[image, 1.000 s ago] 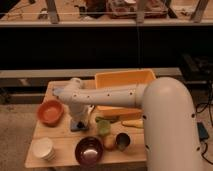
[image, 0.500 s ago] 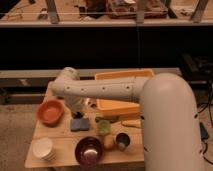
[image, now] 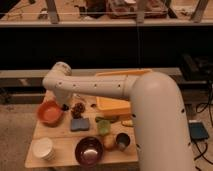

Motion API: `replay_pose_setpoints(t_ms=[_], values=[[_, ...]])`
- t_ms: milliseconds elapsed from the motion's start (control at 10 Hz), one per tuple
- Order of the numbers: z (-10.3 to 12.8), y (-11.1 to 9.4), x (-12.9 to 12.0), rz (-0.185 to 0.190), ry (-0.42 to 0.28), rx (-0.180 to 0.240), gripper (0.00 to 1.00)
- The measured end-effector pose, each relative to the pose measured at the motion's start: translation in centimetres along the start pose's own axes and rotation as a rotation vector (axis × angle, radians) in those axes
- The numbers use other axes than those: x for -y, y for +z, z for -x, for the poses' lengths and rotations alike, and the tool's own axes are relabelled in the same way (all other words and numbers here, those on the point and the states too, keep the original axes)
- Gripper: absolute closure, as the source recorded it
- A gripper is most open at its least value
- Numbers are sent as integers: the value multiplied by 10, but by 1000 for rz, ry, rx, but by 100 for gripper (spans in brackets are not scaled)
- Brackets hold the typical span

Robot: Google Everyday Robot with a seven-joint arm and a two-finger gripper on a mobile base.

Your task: Wipe red bowl with brush

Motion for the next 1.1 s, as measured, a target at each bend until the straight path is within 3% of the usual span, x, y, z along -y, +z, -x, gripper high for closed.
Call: replay_pose_setpoints(t_ms=[100, 300, 900, 1100], values=[[0, 3, 17, -65, -35, 1, 86], [3, 13, 38, -151, -104, 26, 86], [7, 19, 44, -174, -136, 32, 86], [11, 31, 64, -189, -182, 13, 86]])
